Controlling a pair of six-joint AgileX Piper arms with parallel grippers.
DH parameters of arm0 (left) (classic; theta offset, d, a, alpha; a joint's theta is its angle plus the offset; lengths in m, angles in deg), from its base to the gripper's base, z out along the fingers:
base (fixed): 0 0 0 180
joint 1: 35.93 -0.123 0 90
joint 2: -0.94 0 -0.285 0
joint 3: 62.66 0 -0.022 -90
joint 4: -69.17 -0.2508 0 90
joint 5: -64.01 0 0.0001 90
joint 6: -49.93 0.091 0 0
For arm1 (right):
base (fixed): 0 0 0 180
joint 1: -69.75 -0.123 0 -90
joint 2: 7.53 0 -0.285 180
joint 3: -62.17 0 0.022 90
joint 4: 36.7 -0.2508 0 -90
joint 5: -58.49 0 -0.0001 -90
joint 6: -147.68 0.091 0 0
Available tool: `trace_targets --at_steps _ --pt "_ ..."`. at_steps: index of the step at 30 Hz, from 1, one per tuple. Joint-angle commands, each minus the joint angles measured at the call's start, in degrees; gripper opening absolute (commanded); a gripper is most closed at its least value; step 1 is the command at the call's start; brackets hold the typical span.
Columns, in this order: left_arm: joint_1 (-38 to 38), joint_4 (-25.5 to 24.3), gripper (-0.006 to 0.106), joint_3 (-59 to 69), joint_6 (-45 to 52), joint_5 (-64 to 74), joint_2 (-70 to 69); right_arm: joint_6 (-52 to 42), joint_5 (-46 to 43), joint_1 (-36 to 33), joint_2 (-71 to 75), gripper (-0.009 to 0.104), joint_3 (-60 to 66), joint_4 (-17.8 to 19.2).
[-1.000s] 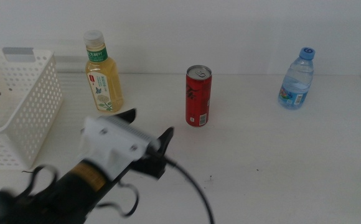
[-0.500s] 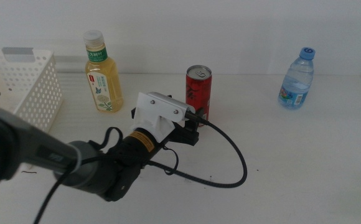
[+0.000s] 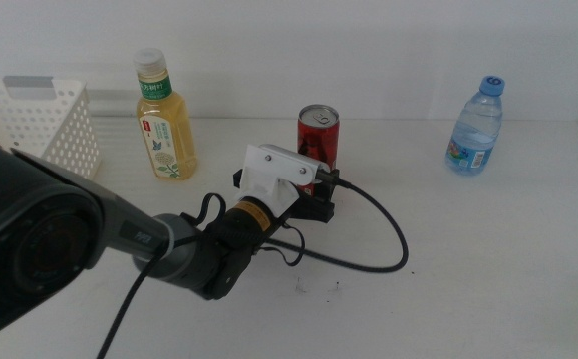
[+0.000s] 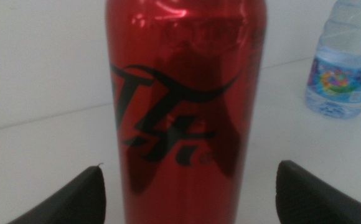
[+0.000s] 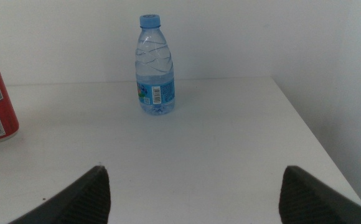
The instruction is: Use arms to grab the bottles and put them into the dustbin to the left of the table.
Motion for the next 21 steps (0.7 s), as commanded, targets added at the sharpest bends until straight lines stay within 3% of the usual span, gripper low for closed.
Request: trace_targets --at_steps 1,21 --pt "-0.19 0.26 0.094 -2.2 -0.96 1.97 1.01 -0.54 -0.57 0.45 0.2 0.077 0.24 0.32" --pt "-0.19 3.42 0.094 -12.19 -0.74 3.1 7.94 -0.54 -0.57 0.45 0.2 0.077 0.24 0.32"
